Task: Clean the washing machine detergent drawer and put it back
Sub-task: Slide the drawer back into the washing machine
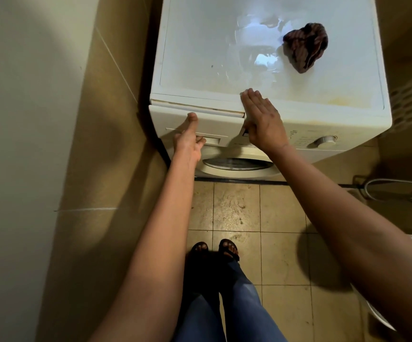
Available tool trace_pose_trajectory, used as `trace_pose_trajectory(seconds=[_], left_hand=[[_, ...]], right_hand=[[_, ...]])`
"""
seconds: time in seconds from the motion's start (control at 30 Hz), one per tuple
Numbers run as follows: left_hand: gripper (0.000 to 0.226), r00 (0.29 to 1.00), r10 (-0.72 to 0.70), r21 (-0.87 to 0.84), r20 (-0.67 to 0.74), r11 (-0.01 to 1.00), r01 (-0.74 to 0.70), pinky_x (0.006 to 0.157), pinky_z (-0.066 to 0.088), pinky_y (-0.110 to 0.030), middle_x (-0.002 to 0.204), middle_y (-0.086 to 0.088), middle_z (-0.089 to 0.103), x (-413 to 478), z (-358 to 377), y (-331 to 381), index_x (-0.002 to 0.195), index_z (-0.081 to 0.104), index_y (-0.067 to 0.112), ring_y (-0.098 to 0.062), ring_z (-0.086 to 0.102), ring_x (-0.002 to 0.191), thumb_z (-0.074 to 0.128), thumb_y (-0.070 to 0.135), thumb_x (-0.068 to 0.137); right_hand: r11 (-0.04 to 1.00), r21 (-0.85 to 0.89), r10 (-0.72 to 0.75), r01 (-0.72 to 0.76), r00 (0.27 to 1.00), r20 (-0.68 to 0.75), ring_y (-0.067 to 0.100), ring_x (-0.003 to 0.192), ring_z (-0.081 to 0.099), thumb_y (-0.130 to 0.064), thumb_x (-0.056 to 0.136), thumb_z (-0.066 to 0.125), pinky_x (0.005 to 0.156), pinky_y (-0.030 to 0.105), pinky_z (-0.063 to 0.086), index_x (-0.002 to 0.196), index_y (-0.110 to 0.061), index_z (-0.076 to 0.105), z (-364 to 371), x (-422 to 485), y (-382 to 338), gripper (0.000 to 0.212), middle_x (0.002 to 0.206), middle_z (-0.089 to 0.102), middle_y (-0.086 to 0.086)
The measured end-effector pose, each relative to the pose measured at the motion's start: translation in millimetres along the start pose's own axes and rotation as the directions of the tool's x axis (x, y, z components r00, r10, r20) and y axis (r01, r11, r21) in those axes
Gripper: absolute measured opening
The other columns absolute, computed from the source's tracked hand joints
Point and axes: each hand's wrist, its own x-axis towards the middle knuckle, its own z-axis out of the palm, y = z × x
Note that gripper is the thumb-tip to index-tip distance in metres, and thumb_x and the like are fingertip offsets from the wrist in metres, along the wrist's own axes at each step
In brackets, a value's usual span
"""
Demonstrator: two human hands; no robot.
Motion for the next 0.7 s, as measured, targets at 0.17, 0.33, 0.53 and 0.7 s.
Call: trace_pose_trajectory(seconds=[0.17,0.33,0.53,0.7], left_hand=[[0.022,1.000,-0.013,0.023,-0.016,1.000,0.013,0.107,0.037,-0.049,0.098,-0.008,0.054,10.1,11.5,3.3,0.086,0.050,0.014,-0.028,0.046,0.098,0.067,0.028,0.089],[0.024,1.000,0.002,0.038,-0.021,0.999,-0.001,0.105,0.040,-0.043,0.110,-0.010,0.055,12.8,12.4,4.6,0.103,0.056,0.012,-0.027,0.047,0.101,0.068,0.027,0.089],[0.033,1.000,0.017,0.055,-0.022,0.998,-0.016,0.110,0.036,-0.048,0.107,-0.008,0.056,15.9,14.6,3.1,0.116,0.056,0.012,-0.027,0.048,0.100,0.066,0.030,0.090],[0.034,0.999,-0.010,0.078,-0.032,0.997,0.012,0.112,0.030,-0.052,0.075,0.000,0.040,18.1,14.3,2.6,0.115,0.057,0.010,-0.019,0.043,0.076,0.063,0.035,0.091]], right_hand=[[1.000,0.012,0.009,-0.009,1.000,-0.010,0.024,0.146,0.019,-0.002,0.086,0.050,0.119,0.035,0.013,0.149,-0.007,0.027,0.8,-0.5,-0.5,0.067,0.156,0.025,0.011],[1.000,0.004,0.007,-0.007,1.000,-0.022,0.025,0.146,0.019,-0.002,0.087,0.048,0.120,0.035,0.013,0.149,-0.006,0.027,1.9,-0.6,-1.2,0.065,0.156,0.025,0.011],[1.000,0.009,0.016,-0.016,0.999,-0.038,0.025,0.146,0.020,-0.003,0.088,0.048,0.119,0.035,0.013,0.149,-0.006,0.028,3.5,-0.4,-1.6,0.064,0.156,0.026,0.012],[0.999,0.028,0.029,-0.028,0.998,-0.051,0.026,0.146,0.021,-0.002,0.088,0.049,0.119,0.035,0.013,0.148,-0.006,0.029,5.4,-0.6,-2.4,0.064,0.155,0.027,0.012]])
